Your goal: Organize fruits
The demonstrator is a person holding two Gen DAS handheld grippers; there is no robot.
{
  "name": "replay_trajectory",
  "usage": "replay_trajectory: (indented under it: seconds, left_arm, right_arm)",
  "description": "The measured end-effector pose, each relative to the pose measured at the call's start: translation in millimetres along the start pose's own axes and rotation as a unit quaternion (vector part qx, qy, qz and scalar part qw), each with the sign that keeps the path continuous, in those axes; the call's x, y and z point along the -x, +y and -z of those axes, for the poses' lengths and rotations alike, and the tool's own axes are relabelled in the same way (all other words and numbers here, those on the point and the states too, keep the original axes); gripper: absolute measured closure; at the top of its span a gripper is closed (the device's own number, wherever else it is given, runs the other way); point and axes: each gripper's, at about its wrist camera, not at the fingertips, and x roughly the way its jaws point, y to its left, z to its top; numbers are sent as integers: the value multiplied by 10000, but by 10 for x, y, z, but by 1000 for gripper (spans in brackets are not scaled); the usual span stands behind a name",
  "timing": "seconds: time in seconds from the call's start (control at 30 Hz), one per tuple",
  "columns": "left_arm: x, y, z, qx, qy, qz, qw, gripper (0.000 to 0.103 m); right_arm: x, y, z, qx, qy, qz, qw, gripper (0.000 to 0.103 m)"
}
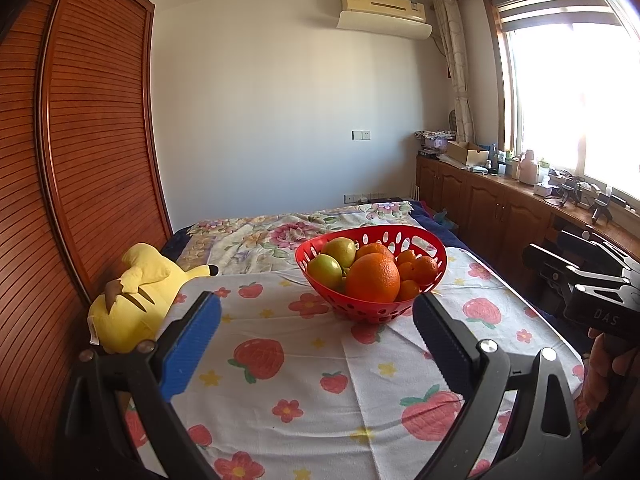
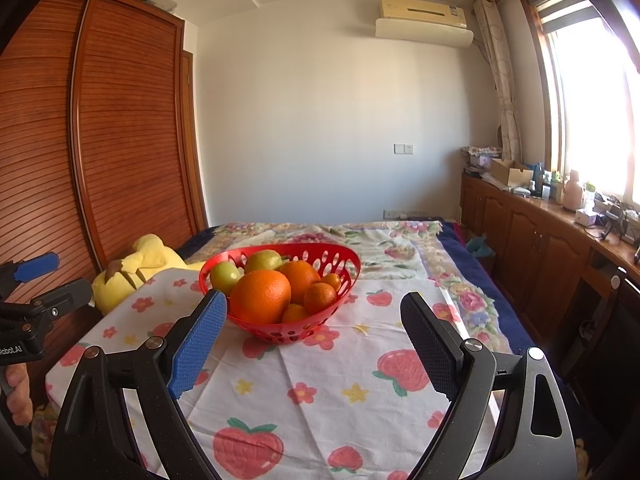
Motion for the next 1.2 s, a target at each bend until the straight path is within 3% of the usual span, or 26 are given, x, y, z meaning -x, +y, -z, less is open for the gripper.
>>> replay_trajectory:
  seconds: [1.2]
  left_arm:
    - [68, -17, -17, -6, -9, 18, 10000, 6]
  right_arm:
    - [-6, -74, 9, -19, 3, 20, 10000, 12]
